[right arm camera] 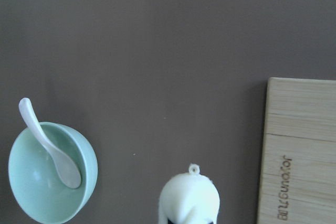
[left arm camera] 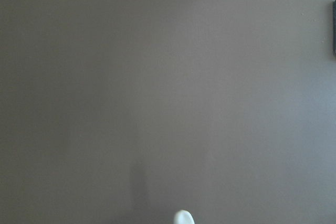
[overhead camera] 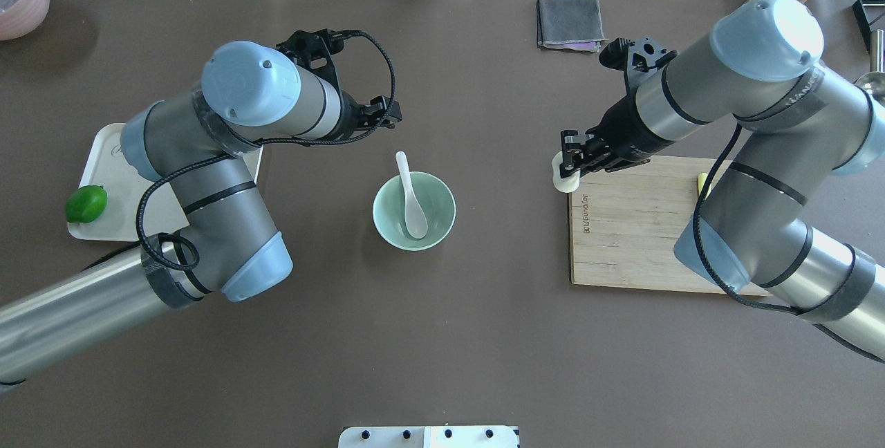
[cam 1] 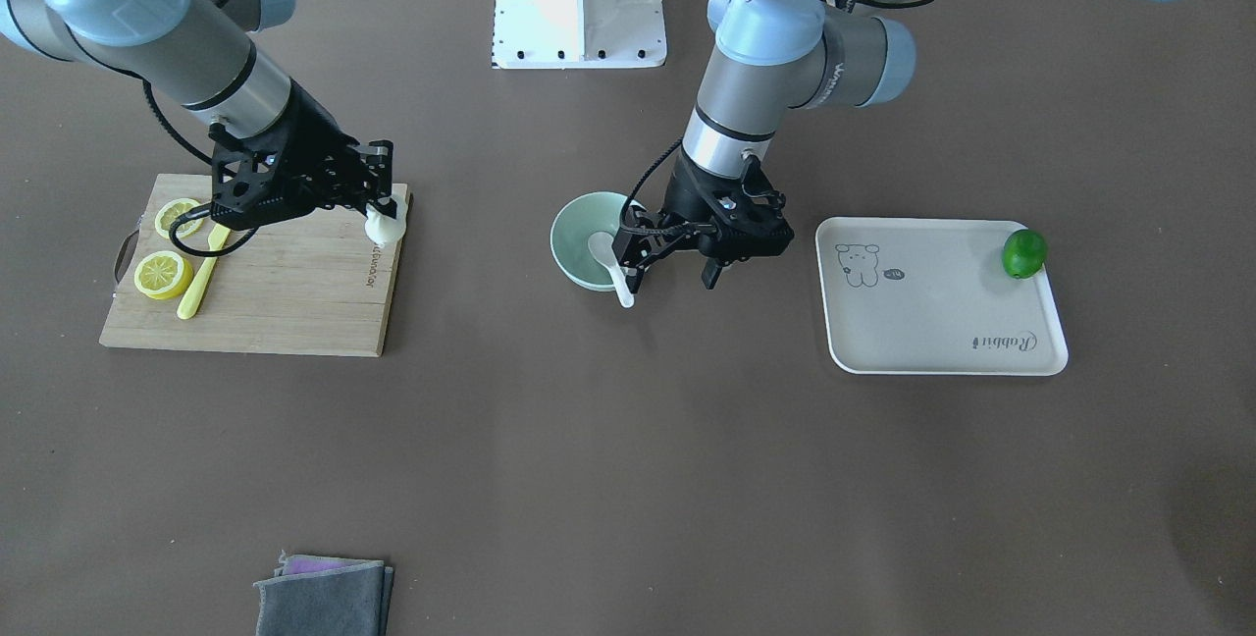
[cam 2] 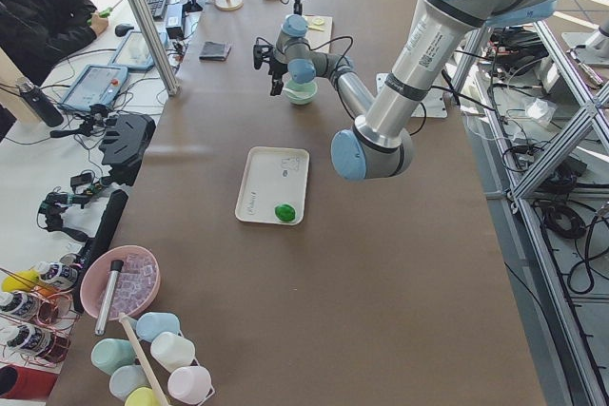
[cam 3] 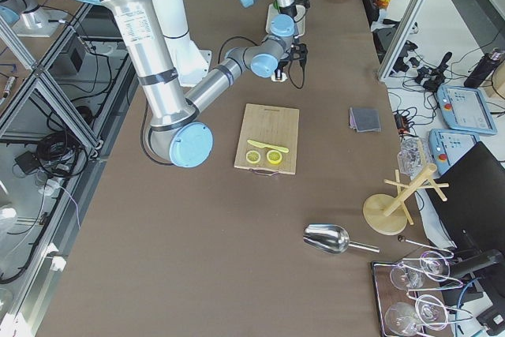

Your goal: Put spoon and bun in bowl

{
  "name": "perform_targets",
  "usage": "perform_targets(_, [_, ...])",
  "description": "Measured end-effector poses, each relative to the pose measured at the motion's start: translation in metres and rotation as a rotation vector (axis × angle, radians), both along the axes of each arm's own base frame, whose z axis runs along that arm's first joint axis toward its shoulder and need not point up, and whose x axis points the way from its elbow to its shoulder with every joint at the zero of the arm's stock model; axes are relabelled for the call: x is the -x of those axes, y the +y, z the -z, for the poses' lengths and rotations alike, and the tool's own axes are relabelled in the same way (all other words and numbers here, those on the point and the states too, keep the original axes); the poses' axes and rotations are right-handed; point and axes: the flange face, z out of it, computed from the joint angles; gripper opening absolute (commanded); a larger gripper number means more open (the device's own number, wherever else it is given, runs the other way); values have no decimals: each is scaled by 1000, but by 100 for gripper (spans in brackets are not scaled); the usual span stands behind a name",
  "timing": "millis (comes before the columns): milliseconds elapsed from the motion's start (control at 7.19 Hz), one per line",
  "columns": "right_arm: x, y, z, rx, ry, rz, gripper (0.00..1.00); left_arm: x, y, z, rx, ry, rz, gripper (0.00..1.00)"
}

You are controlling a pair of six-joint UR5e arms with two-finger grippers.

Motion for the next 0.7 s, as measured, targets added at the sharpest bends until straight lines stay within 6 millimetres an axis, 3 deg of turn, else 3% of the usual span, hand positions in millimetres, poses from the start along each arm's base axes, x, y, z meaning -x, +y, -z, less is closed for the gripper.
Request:
perform_targets(417, [68, 27, 64, -18, 16, -33, 0, 129, -27, -75, -193, -258, -122, 98])
perform_targets(696, [113, 27, 91, -21, 32, -60, 0, 197, -36, -127, -204, -352, -115, 98])
